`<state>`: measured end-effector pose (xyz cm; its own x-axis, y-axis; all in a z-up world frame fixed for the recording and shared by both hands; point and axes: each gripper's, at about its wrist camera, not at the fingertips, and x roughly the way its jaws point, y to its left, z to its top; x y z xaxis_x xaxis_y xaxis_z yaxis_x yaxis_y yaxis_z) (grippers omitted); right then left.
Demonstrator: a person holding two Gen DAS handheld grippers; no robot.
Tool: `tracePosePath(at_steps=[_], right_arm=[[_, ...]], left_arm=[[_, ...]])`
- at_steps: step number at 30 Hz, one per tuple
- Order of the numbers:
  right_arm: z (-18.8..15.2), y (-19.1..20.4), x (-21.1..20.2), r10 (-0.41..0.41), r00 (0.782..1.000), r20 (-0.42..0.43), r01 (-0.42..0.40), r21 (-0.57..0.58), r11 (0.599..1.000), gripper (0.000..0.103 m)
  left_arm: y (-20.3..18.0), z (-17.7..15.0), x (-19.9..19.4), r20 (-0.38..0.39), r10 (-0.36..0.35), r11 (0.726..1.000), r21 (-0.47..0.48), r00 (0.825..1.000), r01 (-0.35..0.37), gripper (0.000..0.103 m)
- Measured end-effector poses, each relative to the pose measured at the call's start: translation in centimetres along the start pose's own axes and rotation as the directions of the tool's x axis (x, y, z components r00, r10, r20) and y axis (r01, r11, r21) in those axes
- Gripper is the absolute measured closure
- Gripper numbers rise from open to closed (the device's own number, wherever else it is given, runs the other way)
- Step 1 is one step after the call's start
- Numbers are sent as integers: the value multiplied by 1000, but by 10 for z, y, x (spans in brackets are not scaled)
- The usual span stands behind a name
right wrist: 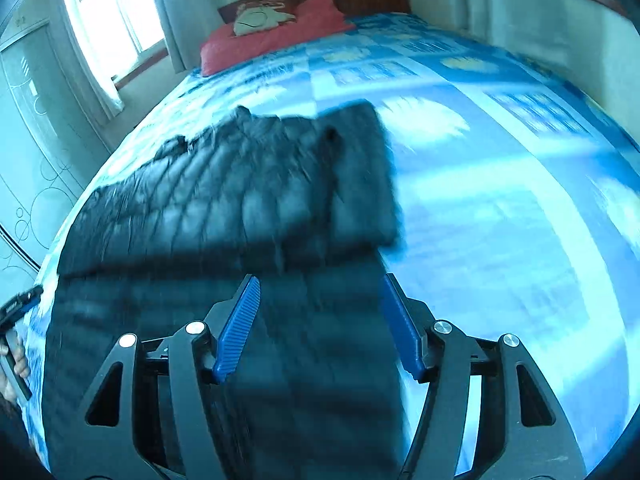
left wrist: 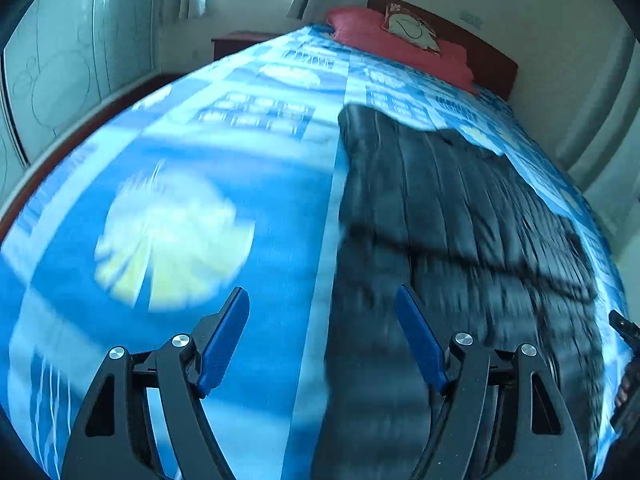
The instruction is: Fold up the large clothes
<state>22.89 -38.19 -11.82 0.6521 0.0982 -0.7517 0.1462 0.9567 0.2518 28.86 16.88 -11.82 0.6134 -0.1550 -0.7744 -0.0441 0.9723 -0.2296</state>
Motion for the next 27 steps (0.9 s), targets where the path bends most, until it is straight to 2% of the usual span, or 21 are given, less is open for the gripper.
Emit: tracePosePath(at_steps=[5, 8, 13, 18, 20, 23, 25, 27], right_arm=[[-70, -24, -48, -25, 999, -46, 26, 31, 999, 41], [-113, -34, -69, 3, 997, -78, 4, 78, 997, 41], [-166, -40, -92, 47, 992, -116, -33, 116, 993, 41], [-196, -32, -108, 89, 991, -103, -77, 112, 991, 40], [-203, -29, -114, 103, 990, -98, -93, 106, 990, 40], [-214, -26, -120, 160, 981, -111, -145, 135, 980, 40], [-221, -22, -126, 173, 979, -112, -158, 129, 979, 40], [-229, -19, -130, 205, 972, -114, -189, 139, 972, 40]], left_arm=[[9, -73, -42, -48, -50, 999, -2, 998, 50, 29], [11, -109, -60, -80, -83, 996, -21, 993, 82, 29], [15, -148, -82, -105, -129, 990, -65, 986, 122, 29], [11, -172, -96, -95, -160, 985, -82, 982, 153, 29], [7, -179, -99, -105, -193, 979, -91, 976, 183, 29], [0, -192, -107, -97, -191, 981, -60, 977, 186, 29], [-3, -197, -106, -118, -241, 970, -68, 963, 234, 29], [-5, -204, -108, -109, -250, 967, -74, 962, 243, 29]])
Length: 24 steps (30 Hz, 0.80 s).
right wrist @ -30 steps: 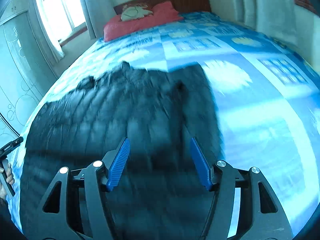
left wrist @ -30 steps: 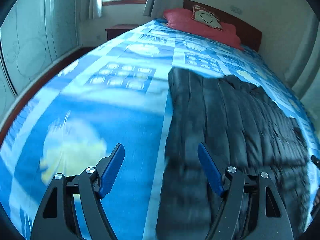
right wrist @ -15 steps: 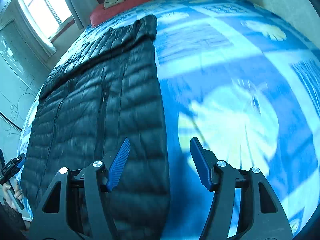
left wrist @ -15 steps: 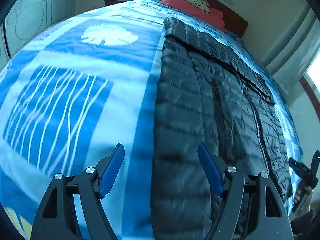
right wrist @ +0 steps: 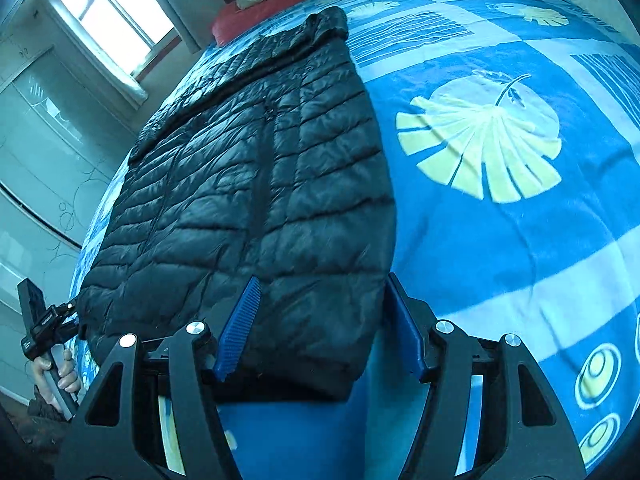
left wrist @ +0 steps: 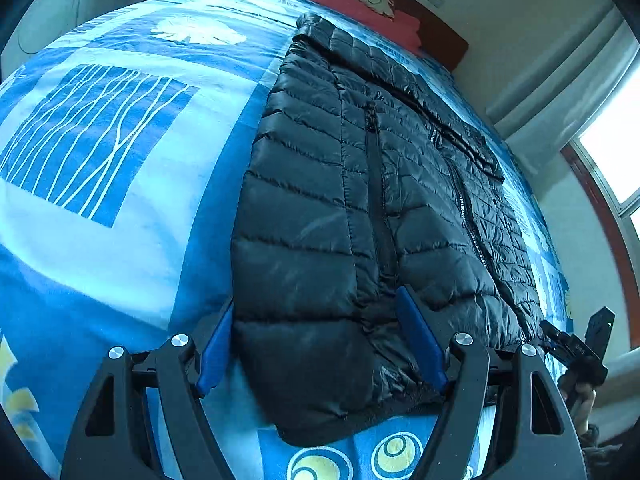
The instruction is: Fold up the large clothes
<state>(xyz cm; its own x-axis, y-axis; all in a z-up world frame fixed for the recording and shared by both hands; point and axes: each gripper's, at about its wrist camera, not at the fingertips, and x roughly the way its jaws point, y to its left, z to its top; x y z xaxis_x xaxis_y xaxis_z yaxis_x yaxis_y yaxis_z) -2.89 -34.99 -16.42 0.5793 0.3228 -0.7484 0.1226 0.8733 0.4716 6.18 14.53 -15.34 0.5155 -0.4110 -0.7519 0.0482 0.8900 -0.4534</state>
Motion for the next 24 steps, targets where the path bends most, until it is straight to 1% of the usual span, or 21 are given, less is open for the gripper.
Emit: tracePosePath(at_steps=[1, 3, 9, 14, 16, 17, 19, 22, 24], right_arm=[[-2, 0, -1, 11, 1000, -1, -11, 6, 1000, 40], [-7, 2, -4, 12, 1000, 13, -12, 3, 1000, 43], [-11, 3, -9, 28, 999, 27, -28, 17, 999, 59], [-11, 2, -6, 31, 999, 38, -32, 22, 999, 65], [-11, 1, -7, 37, 998, 43, -39, 29, 999, 69], [-11, 1, -7, 40, 998, 45, -41, 33, 999, 71], [-11, -1, -8, 38, 998, 50, -40, 43, 998, 79], [-12, -3, -8, 45, 998, 49, -47, 53, 997, 79], [-12, -3, -8, 44, 998, 50, -46, 53, 998, 79]], left_arm=[[-2, -2, 0, 4, 2, 1000, 14, 1000, -2, 29], [-1, -4, -1, 9, -8, 1000, 4, 1000, 8, 29], [5, -5, -5, 11, -67, 997, -47, 998, 67, 30], [6, -9, -6, 14, -83, 995, -60, 996, 84, 30], [8, -9, -6, 20, -98, 991, -85, 995, 99, 30], [11, -9, -7, 25, -110, 988, -108, 994, 112, 30], [18, -9, -8, 37, -142, 976, -162, 989, 147, 32], [31, -8, -9, 53, -190, 948, -248, 980, 197, 35], [36, -8, -13, 58, -191, 939, -281, 980, 200, 35]])
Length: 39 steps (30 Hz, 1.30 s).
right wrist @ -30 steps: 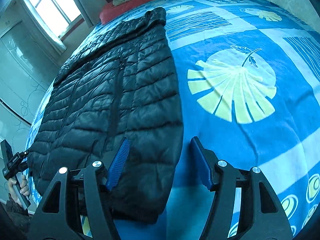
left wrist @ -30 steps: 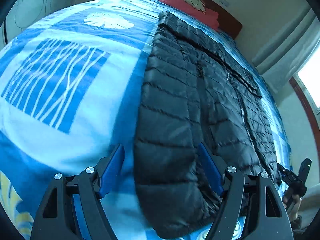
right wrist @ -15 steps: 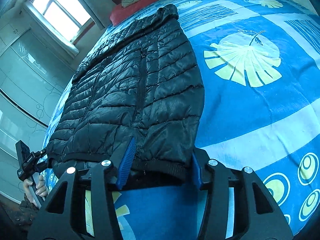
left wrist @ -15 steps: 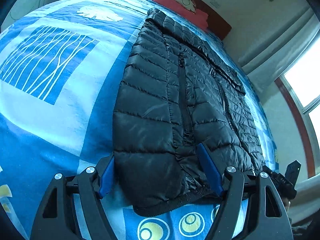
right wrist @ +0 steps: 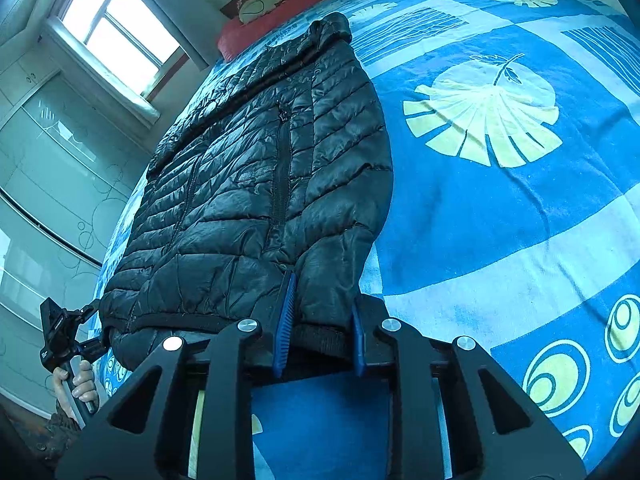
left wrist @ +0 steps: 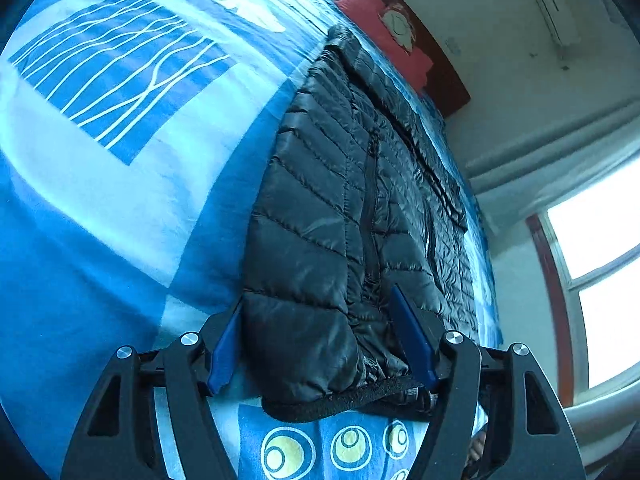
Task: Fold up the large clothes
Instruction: 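Close both tools on the jacket hem edge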
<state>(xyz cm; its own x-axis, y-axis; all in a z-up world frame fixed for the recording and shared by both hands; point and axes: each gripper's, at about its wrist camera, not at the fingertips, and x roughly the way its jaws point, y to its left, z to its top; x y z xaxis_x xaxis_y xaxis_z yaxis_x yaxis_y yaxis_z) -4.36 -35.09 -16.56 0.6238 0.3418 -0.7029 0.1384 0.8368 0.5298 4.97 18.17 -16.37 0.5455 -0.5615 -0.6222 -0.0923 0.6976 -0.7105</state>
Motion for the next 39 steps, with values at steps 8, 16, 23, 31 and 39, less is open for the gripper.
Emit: tracePosePath(at_steps=[8, 16, 23, 31, 39], right_arm=[[-1, -1, 0, 6, 1000, 8, -6, 7, 1000, 80], [-2, -2, -4, 31, 999, 31, -32, 19, 999, 84], [-3, 3, -14, 76, 995, 69, -78, 24, 997, 91], [-4, 5, -51, 185, 974, 131, -191, 34, 981, 92], [-22, 15, -99, 245, 953, 178, -250, 1, 968, 92]], left_arm=[[-6, -10, 1, -5, 2, 1000, -8, 1000, -2, 42], [-3, -15, -1, 14, 28, 999, -25, 1000, -28, 80], [-14, -17, -18, 66, 24, 1000, 9, 998, -25, 90], [-37, -21, -47, 91, -38, 997, 77, 995, 31, 92], [-61, -45, -87, 97, -113, 982, 165, 989, 96, 93]])
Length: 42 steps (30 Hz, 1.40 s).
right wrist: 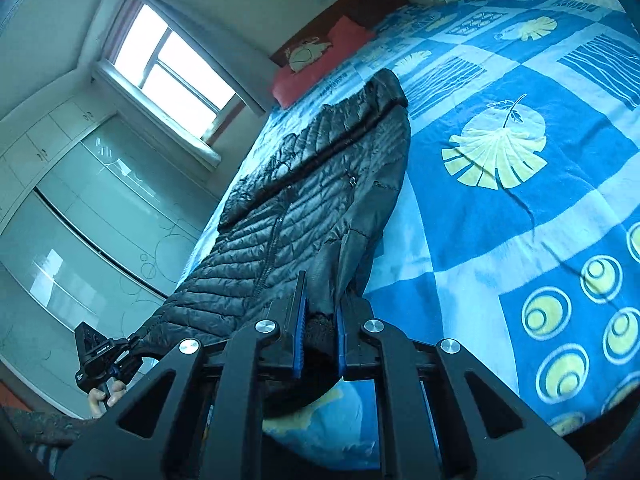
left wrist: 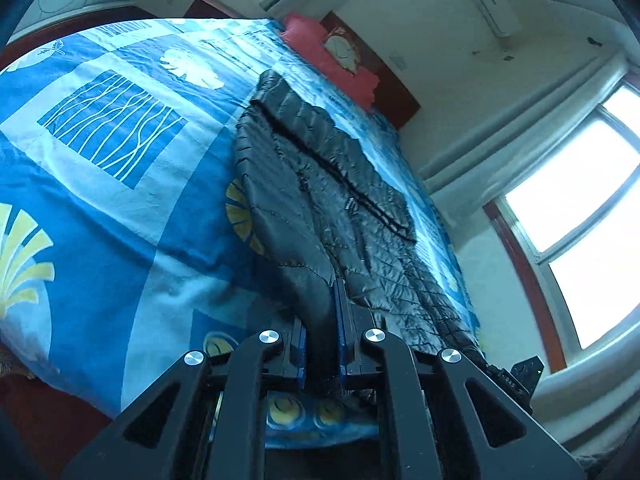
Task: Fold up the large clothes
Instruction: 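Close both tools on the jacket hem edge, then lift the held hem with both tools and fold it toward the collar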
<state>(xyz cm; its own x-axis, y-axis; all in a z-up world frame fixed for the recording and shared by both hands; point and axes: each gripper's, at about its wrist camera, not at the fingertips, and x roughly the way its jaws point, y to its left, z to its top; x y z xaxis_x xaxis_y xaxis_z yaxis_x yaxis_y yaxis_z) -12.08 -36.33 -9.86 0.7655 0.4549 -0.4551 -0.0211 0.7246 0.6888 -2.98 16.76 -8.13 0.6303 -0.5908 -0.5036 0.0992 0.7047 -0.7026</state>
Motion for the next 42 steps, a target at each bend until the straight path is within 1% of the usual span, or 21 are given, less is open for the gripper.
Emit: tracePosePath(at_steps=[2, 6, 9, 12, 15, 16, 19, 22, 25, 27, 29, 32, 34, 35, 38, 42], right_arm=[[-2, 5, -13, 20, 1000, 16, -20, -4, 1000, 92], [-6, 18, -41, 68, 996, 57, -66, -25, 997, 92], [-9, 32, -62, 111, 989, 97, -106, -55, 993, 92], [-3, 42, -76, 155, 979, 133, -147, -71, 987, 92], [11, 41, -74, 196, 969, 150, -190, -53, 980, 92], [21, 40, -69, 218, 963, 158, -214, -42, 976, 92], [45, 45, -56, 242, 955, 171, -240, -31, 970, 92], [79, 53, -35, 239, 953, 188, -232, -56, 971, 92], [119, 59, -7, 253, 945, 206, -246, -61, 967, 92], [143, 63, 11, 241, 947, 213, -233, -62, 971, 92], [170, 68, 31, 238, 946, 219, -225, -82, 971, 92], [206, 74, 64, 209, 952, 226, -189, -105, 976, 92], [226, 75, 88, 189, 955, 228, -169, -107, 980, 92], [242, 73, 108, 171, 959, 225, -153, -96, 984, 92], [272, 61, 156, 122, 970, 212, -110, -67, 992, 92], [298, 36, 218, 56, 983, 177, -55, -7, 998, 92]], left_arm=[[-6, -4, -10, 5, -31, 1000, 1, 1000, 31, 93], [-24, -15, -36, 27, -73, 997, 41, 997, 72, 93], [-37, -19, -56, 48, -106, 992, 67, 993, 103, 93], [-47, -16, -71, 75, -134, 989, 81, 988, 128, 93], [-48, -1, -74, 93, -170, 984, 66, 981, 164, 93], [-47, 7, -71, 96, -184, 982, 53, 978, 179, 93], [-48, 37, -58, 110, -212, 977, 33, 971, 209, 93], [-57, 65, -44, 136, -204, 978, 69, 970, 196, 93], [-64, 97, -25, 156, -211, 976, 83, 965, 200, 93], [-69, 120, -11, 168, -205, 977, 97, 964, 190, 93], [-73, 147, 8, 172, -192, 978, 118, 966, 173, 93], [-75, 179, 35, 173, -153, 981, 144, 973, 129, 93], [-71, 208, 65, 174, -121, 986, 139, 977, 97, 93], [-66, 221, 82, 168, -107, 989, 123, 980, 87, 93], [-50, 253, 131, 150, -61, 995, 90, 987, 48, 93], [-31, 282, 192, 116, 25, 997, 68, 993, -33, 93]])
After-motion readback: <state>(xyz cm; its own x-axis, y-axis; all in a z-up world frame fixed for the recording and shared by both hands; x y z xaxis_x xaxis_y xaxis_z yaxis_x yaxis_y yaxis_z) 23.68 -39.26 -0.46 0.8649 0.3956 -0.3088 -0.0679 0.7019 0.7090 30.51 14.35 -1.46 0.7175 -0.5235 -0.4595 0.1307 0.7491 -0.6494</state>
